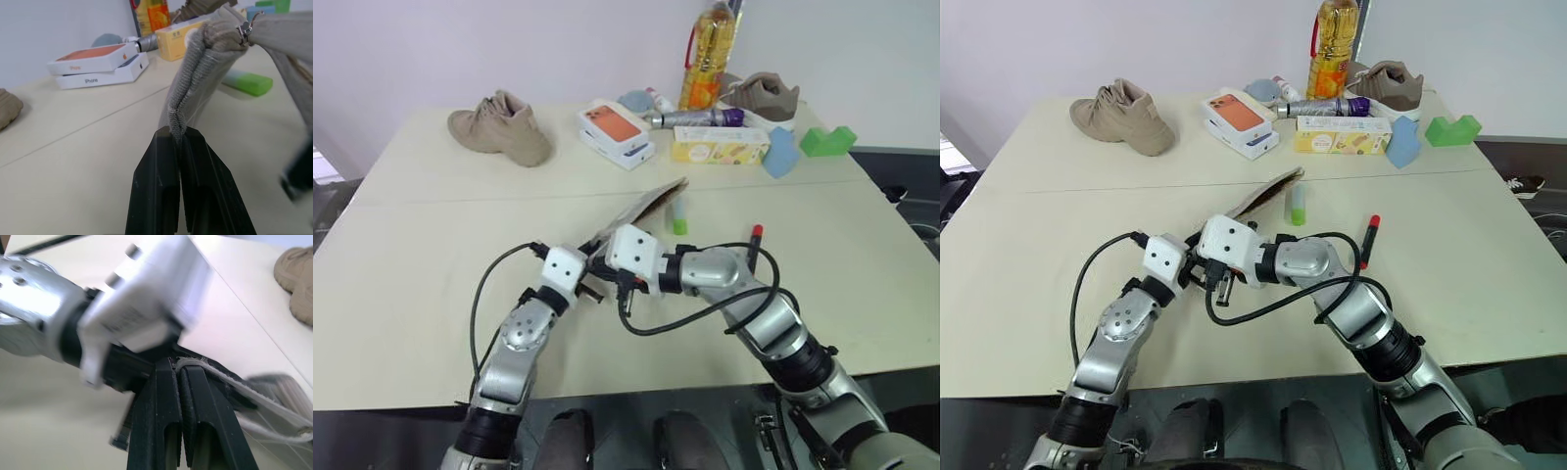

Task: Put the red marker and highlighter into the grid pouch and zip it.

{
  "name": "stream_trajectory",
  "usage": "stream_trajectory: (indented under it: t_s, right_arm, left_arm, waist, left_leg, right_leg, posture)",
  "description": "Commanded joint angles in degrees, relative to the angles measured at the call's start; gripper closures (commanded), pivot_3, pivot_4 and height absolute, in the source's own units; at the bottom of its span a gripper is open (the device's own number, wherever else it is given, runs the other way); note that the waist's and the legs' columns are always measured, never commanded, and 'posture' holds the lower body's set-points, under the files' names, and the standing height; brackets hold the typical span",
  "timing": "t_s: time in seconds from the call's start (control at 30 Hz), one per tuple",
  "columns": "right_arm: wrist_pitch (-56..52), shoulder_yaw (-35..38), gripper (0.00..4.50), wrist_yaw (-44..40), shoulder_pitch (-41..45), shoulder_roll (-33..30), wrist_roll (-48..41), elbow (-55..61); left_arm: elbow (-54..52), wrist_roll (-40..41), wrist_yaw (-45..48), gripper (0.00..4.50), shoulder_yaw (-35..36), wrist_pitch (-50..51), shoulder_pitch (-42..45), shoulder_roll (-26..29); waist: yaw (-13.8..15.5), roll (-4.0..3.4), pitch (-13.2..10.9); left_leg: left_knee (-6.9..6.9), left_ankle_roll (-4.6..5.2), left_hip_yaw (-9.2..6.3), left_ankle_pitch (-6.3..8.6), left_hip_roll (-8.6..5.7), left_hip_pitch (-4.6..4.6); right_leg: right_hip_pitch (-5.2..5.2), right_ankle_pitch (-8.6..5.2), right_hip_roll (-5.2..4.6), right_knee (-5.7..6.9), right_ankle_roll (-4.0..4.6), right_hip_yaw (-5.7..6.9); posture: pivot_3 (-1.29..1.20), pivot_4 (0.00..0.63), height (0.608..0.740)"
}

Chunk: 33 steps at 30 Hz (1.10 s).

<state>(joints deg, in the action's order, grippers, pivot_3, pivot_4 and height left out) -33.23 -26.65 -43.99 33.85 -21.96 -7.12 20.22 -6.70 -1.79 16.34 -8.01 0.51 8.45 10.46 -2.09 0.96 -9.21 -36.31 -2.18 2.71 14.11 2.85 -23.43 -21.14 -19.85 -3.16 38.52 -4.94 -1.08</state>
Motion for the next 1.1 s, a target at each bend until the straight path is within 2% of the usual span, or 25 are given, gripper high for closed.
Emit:
stream_trajectory:
  t_s: [0.03,0.1,0.17,0.23,0.37,0.53,0.67,0.77,0.8,1.07,1.1]
  right_arm:
    - [1.95,-1.19,4.46,-1.18,1.27,0.26,0.68,2.93]
    - [1.69,-0.65,4.46,-1.35,1.04,0.07,0.67,2.92]
    - [0.73,0.63,3.87,-1.56,0.74,-0.25,0.06,2.73]
    - [0.22,2.51,3.13,-2.06,0.47,-1.31,-0.62,2.48]
    - [-2.39,12.0,1.07,-1.02,-0.22,-4.61,-3.76,0.23]
    - [-4.18,19.49,1.07,3.68,-0.52,-4.46,-4.52,-7.98]
    - [-6.0,22.47,1.07,16.67,3.25,0.11,0.58,-22.93]
    - [-6.34,25.23,0.13,21.14,5.5,3.73,-0.08,-29.92]
    - [-5.26,25.4,0.04,23.18,6.32,4.62,0.82,-32.45]
    - [-0.75,25.77,0.04,29.27,9.57,9.78,2.43,-43.42]
    - [-0.85,26.32,0.27,30.05,9.63,10.17,2.24,-43.84]
  left_arm:
    - [0.49,-0.71,-0.22,4.5,-0.77,-2.68,1.45,-0.55]
    - [0.79,-1.02,-0.75,4.5,-0.32,-3.1,1.44,-0.48]
    - [0.76,-1.39,-1.47,4.5,0.43,-3.45,1.28,-0.21]
    - [0.38,-1.43,-2.1,4.5,1.63,-3.73,0.87,0.23]
    - [-1.49,-1.44,-4.06,4.5,6.15,-4.46,-1.29,2.65]
    - [-2.36,-1.42,-4.32,4.5,9.28,-5.74,-3.22,5.43]
    - [-1.96,-2.66,-4.35,4.5,10.08,-6.73,-4.47,7.2]
    - [-1.69,-3.14,-4.41,4.5,9.8,-7.4,-4.76,7.7]
    - [-1.69,-3.16,-4.49,4.5,9.68,-7.48,-4.78,7.6]
    - [-2.91,-2.41,-3.57,4.5,7.82,-7.53,-5.68,5.97]
    - [-3.11,-2.51,-3.6,4.5,7.68,-7.5,-5.86,5.82]
  waist:
    - [-0.03,0.0,0.0]
    - [-0.03,0.01,-0.01]
    - [-0.02,0.01,-0.01]
    - [-0.03,0.01,-0.01]
    - [-0.04,0.09,-0.06]
    - [-0.11,0.12,-0.07]
    - [-0.3,0.12,-0.07]
    - [-0.23,0.11,-0.08]
    - [-0.3,0.11,-0.08]
    - [-0.31,0.11,-0.08]
    - [-0.3,0.1,-0.08]
  left_leg:
    - [0.01,0.0,0.0,0.0,0.0,0.0]
    - [0.02,0.0,0.0,0.0,0.01,0.0]
    - [0.02,0.0,0.0,0.0,0.01,0.0]
    - [0.0,0.0,0.0,0.0,0.01,0.0]
    - [-0.04,0.0,0.0,0.0,0.01,0.0]
    - [0.01,0.0,0.0,0.0,0.02,0.02]
    - [-0.01,-0.01,0.04,-0.01,0.02,0.04]
    - [0.01,-0.03,0.1,-0.02,0.01,0.02]
    - [0.04,-0.03,0.12,-0.02,0.01,-0.01]
    - [0.1,-0.04,0.23,-0.03,0.03,-0.04]
    - [0.09,-0.04,0.24,-0.03,0.03,-0.05]
  right_leg:
    - [-0.01,0.0,0.01,0.0,0.0,0.0]
    - [-0.01,0.0,0.01,0.0,0.0,0.0]
    - [-0.01,0.0,0.01,0.0,0.0,0.0]
    - [0.01,0.0,0.0,0.0,0.0,0.0]
    - [0.04,0.01,-0.02,0.0,-0.02,0.0]
    - [0.04,0.02,-0.05,-0.01,-0.03,0.0]
    - [0.04,0.02,-0.05,0.0,-0.02,-0.02]
    - [-0.01,0.02,-0.05,0.01,-0.02,-0.06]
    - [-0.06,0.02,-0.05,0.01,-0.02,-0.06]
    - [-0.16,0.03,-0.06,0.01,-0.04,-0.13]
    - [-0.16,0.03,-0.06,0.01,-0.04,-0.14]
  posture:
    - [0.0,0.15,0.74]
    - [0.0,0.15,0.74]
    - [0.0,0.15,0.74]
    - [0.0,0.15,0.74]
    - [0.0,0.15,0.74]
    - [0.0,0.15,0.74]
    - [0.0,0.15,0.74]
    - [0.0,0.15,0.74]
    - [0.0,0.15,0.74]
    - [0.0,0.15,0.74]
    - [0.0,0.15,0.74]
